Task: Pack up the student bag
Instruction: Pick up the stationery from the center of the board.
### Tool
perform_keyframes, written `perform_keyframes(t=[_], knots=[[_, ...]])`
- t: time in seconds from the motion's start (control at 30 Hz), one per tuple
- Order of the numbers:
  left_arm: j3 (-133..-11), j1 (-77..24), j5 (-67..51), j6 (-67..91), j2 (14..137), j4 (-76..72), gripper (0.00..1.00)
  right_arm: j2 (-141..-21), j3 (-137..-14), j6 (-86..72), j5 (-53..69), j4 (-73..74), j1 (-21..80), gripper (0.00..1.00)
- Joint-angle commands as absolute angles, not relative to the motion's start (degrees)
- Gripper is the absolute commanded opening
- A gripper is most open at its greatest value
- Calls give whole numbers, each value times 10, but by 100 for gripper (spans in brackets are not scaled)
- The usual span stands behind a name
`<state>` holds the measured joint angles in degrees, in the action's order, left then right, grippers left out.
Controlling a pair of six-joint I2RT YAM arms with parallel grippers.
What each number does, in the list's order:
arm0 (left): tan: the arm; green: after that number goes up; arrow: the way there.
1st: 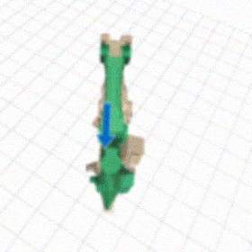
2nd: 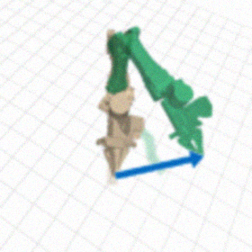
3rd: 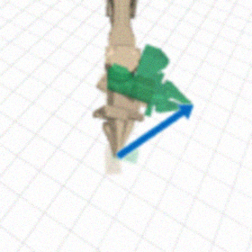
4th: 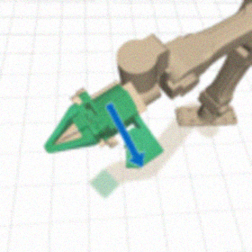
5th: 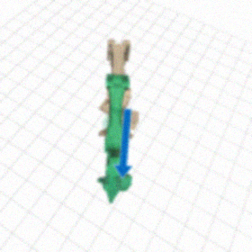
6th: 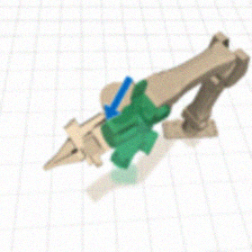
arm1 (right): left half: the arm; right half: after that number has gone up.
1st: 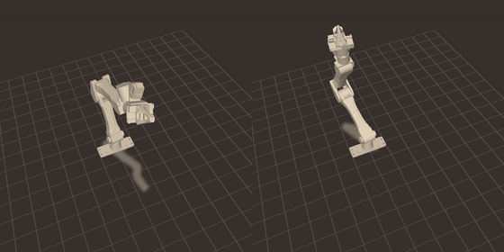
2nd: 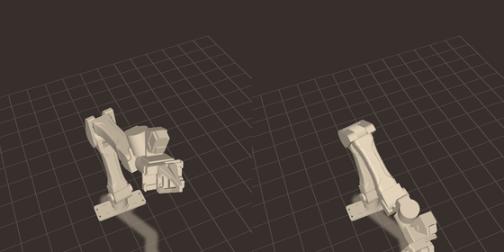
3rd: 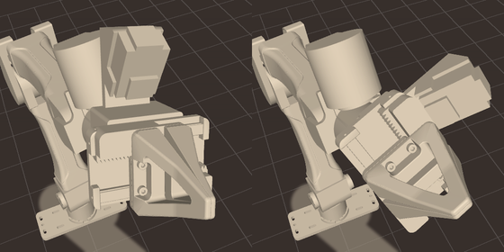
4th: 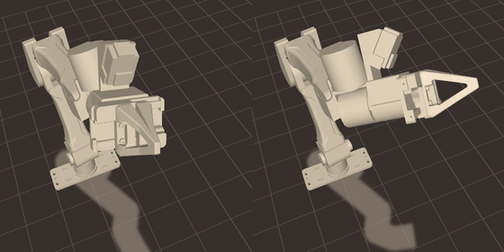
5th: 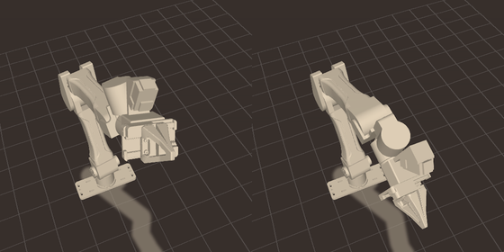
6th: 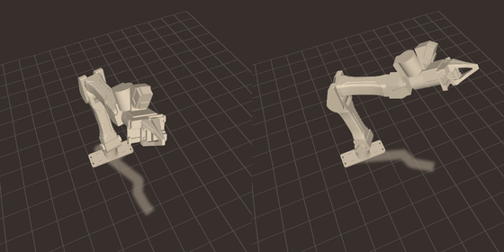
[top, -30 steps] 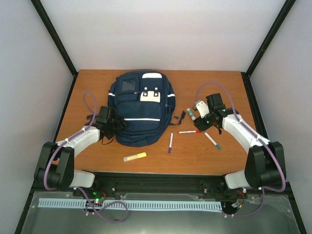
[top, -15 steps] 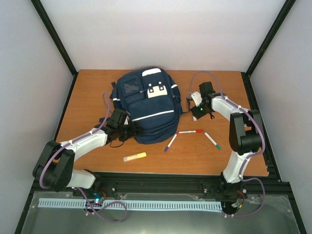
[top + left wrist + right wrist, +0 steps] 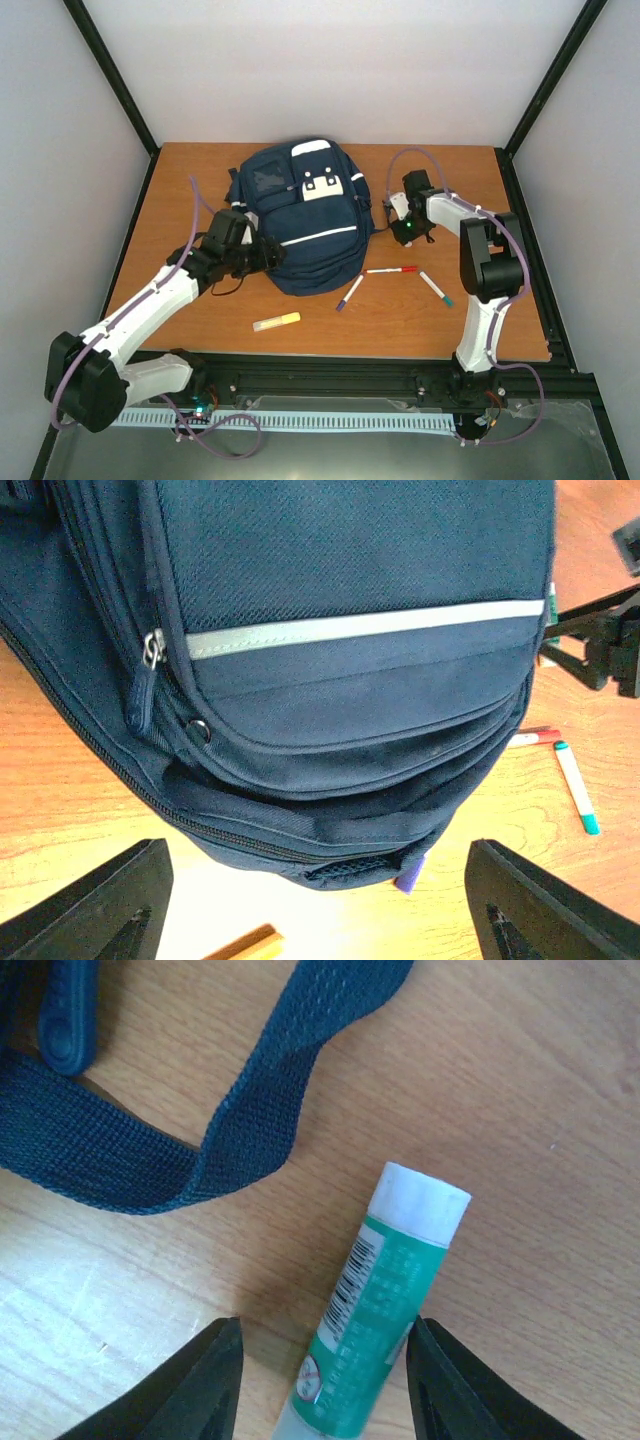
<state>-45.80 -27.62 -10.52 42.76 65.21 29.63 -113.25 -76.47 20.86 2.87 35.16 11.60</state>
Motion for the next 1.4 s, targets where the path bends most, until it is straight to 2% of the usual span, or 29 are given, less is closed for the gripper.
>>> perform_keyframes(t=[0.0, 0.13, 0.23, 0.3, 0.4, 0.5, 0.73, 0.93, 1.17, 1.37], knots=[[-521, -279, -76, 361, 645, 370, 85, -1150, -778, 188, 12, 367, 110, 43], [-554, -279, -36, 299, 641, 365, 86, -1155, -775, 175, 21, 373, 103, 32], [-580, -279, 6, 242, 672, 344, 83, -1133, -769, 167, 34, 376, 95, 27], [-625, -279, 15, 215, 717, 355, 77, -1106, -766, 165, 50, 385, 89, 23], [-685, -280, -44, 178, 776, 365, 68, -1061, -757, 162, 76, 401, 82, 18], [-725, -290, -90, 126, 816, 378, 66, -1006, -742, 156, 102, 417, 81, 18], [-754, -318, -66, 61, 885, 390, 60, -877, -671, 139, 224, 411, 82, 17], [-749, -383, 2, -2, 920, 392, 61, -787, -600, 157, 272, 367, 80, 13], [-769, -459, 171, -43, 991, 417, 63, -792, -585, 163, 293, 359, 79, 13], [-767, -482, 213, -68, 1017, 406, 61, -803, -582, 163, 307, 359, 79, 14]])
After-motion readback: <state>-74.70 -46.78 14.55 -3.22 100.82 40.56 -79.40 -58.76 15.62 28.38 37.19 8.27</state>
